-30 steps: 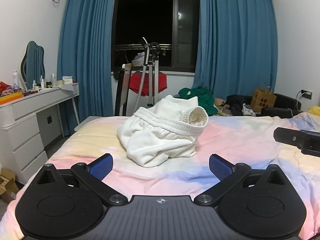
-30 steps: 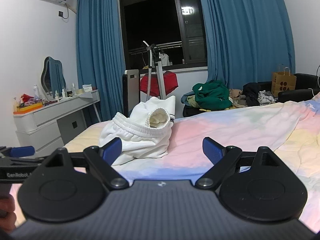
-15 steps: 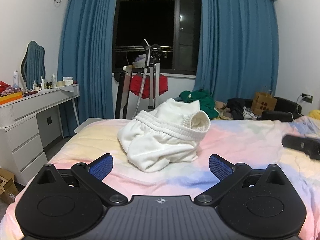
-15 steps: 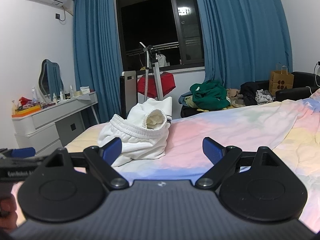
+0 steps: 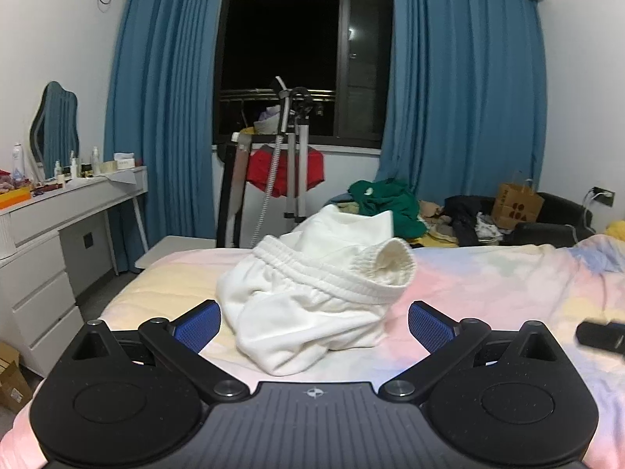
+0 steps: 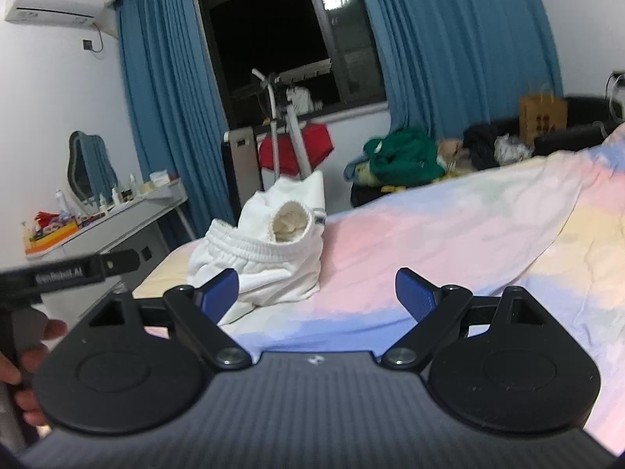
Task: Fold clothes
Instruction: 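Grasp the ribbed cuff of the white sweatpants with the right gripper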
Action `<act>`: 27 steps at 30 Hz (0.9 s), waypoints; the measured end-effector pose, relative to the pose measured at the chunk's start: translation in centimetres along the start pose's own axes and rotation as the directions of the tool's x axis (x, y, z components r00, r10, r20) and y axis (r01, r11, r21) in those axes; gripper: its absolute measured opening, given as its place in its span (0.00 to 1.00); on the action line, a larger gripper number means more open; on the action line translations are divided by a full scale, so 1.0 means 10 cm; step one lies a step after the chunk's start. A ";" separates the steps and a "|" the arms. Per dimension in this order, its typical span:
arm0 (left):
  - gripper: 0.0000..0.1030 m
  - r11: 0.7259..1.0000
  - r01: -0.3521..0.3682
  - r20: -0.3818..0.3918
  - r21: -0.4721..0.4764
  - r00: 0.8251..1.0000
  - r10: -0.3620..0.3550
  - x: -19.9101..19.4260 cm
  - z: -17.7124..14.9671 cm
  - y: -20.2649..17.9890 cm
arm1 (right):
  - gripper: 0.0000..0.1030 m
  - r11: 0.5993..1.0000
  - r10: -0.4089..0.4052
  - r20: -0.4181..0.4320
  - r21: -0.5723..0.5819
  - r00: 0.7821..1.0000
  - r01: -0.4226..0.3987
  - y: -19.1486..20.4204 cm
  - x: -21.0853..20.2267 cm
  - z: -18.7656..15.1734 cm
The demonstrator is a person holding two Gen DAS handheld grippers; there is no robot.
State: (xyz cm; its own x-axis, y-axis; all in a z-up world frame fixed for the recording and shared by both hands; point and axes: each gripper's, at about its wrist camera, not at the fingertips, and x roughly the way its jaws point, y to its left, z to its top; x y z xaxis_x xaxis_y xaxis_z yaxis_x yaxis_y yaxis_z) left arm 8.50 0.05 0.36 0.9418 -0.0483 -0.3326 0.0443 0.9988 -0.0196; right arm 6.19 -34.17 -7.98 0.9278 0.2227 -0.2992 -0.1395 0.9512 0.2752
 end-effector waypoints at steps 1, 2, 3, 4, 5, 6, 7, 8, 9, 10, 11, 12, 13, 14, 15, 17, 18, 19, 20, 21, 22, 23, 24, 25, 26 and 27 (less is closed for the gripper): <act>1.00 1.000 0.000 0.002 -0.002 1.000 0.000 0.04 -0.03 0.03 | 0.86 1.000 0.003 -0.017 -0.002 1.000 -0.003 -0.02 0.07 0.05; 1.00 1.000 0.001 0.012 -0.004 1.000 -0.001 0.07 -0.05 0.06 | 0.86 1.000 0.005 -0.036 0.003 0.999 -0.005 -0.04 0.17 0.11; 1.00 1.000 0.002 0.022 -0.006 1.000 -0.002 0.10 -0.07 0.09 | 0.86 1.000 0.007 -0.052 0.012 0.999 -0.007 -0.06 0.30 0.18; 1.00 1.000 0.003 0.032 -0.008 0.999 -0.003 0.13 -0.08 0.11 | 0.85 1.000 0.010 -0.067 0.023 0.998 -0.008 -0.08 0.42 0.25; 1.00 1.000 0.006 0.043 -0.008 0.999 -0.006 0.15 -0.10 0.14 | 0.80 0.999 0.013 -0.079 0.032 0.997 -0.011 -0.10 0.57 0.31; 1.00 1.000 0.013 0.058 -0.005 0.998 -0.012 0.18 -0.11 0.16 | 0.80 0.999 0.015 -0.087 0.037 0.996 -0.012 -0.10 0.73 0.36; 1.00 1.000 0.017 0.069 -0.009 0.997 -0.016 0.22 -0.12 0.19 | 0.79 0.999 0.016 -0.094 0.040 0.995 -0.013 -0.10 0.89 0.42; 1.00 1.000 0.020 0.075 -0.016 0.997 -0.019 0.27 -0.14 0.22 | 0.77 0.999 0.013 -0.097 0.032 0.995 -0.010 -0.09 1.08 0.46; 1.00 1.000 0.024 0.078 -0.019 0.997 -0.022 0.31 -0.15 0.26 | 0.73 1.000 0.009 -0.100 0.020 0.995 -0.007 -0.08 1.29 0.51; 1.00 1.000 0.024 0.084 -0.018 0.996 -0.022 0.35 -0.17 0.29 | 0.72 1.000 0.001 -0.109 0.010 0.994 0.000 -0.06 1.47 0.53; 1.00 1.000 0.021 0.092 -0.017 0.996 -0.019 0.40 -0.20 0.33 | 0.70 1.000 -0.006 -0.124 0.007 0.992 0.007 -0.05 1.66 0.54; 1.00 1.000 0.012 0.098 -0.019 0.995 -0.010 0.45 -0.22 0.37 | 0.69 1.000 -0.013 -0.141 0.005 0.990 0.014 -0.03 1.87 0.55; 1.00 1.000 0.004 0.096 -0.020 0.995 -0.002 0.52 -0.24 0.41 | 0.69 1.000 -0.018 -0.157 0.001 0.987 0.018 -0.01 2.06 0.55; 1.00 1.000 0.004 0.095 -0.024 0.995 -0.002 0.59 -0.26 0.44 | 0.66 1.000 -0.026 -0.177 -0.007 0.984 0.025 0.02 2.27 0.55; 1.00 0.999 0.009 0.098 -0.031 0.995 -0.006 0.65 -0.29 0.48 | 0.60 0.999 -0.037 -0.197 -0.019 0.980 0.033 0.06 2.47 0.53; 1.00 0.999 0.028 0.094 -0.046 0.995 -0.024 0.77 -0.35 0.55 | 0.52 0.998 -0.063 -0.225 -0.045 0.972 0.054 0.10 2.78 0.50; 1.00 0.998 0.032 0.086 -0.051 0.996 -0.027 0.83 -0.39 0.58 | 0.46 0.997 -0.076 -0.232 -0.050 0.970 0.066 0.11 2.91 0.49; 1.00 0.998 0.033 0.078 -0.057 0.997 -0.029 0.89 -0.42 0.60 | 0.43 0.995 -0.089 -0.236 -0.052 0.968 0.079 0.11 3.05 0.48; 1.00 0.997 0.032 0.068 -0.068 0.997 -0.027 0.94 -0.44 0.63 | 0.36 0.995 -0.092 -0.239 -0.045 0.967 0.084 0.11 3.15 0.47; 1.00 0.996 0.036 0.057 -0.080 0.998 -0.032 0.99 -0.46 0.66 | 0.26 0.996 -0.092 -0.241 -0.042 0.966 0.085 0.11 3.21 0.47; 1.00 0.994 0.043 0.046 -0.097 0.998 -0.039 1.04 -0.48 0.69 | 0.21 0.996 -0.093 -0.243 -0.040 0.965 0.085 0.12 3.25 0.47; 1.00 0.992 0.051 0.037 -0.117 0.998 -0.047 1.07 -0.49 0.72 | 0.14 0.996 -0.093 -0.246 -0.038 0.965 0.086 0.12 3.30 0.46; 1.00 0.989 0.057 0.034 -0.134 0.998 -0.053 1.08 -0.49 0.76 | 0.12 0.995 -0.096 -0.233 -0.054 0.968 0.086 0.16 3.27 0.46; 1.00 0.987 0.063 0.033 -0.151 0.998 -0.059 1.08 -0.50 0.80 | 0.12 0.993 -0.100 -0.216 -0.076 0.971 0.086 0.20 3.21 0.45; 1.00 0.984 0.069 0.037 -0.165 0.997 -0.064 1.06 -0.50 0.82 | 0.12 0.992 -0.090 -0.190 -0.102 0.978 0.071 0.26 3.11 0.46; 1.00 0.982 0.074 0.042 -0.176 0.997 -0.067 1.04 -0.49 0.84 | 0.11 0.990 -0.081 -0.170 -0.127 0.982 0.060 0.31 3.00 0.46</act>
State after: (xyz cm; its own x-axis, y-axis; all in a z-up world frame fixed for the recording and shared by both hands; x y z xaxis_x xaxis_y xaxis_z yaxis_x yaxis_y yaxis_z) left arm 16.99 7.96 -7.90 0.9498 -0.1154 -0.2908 0.0545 0.9763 -0.2093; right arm 35.21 -25.55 -11.90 0.8636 0.1779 -0.4718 -0.1269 0.9822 0.1382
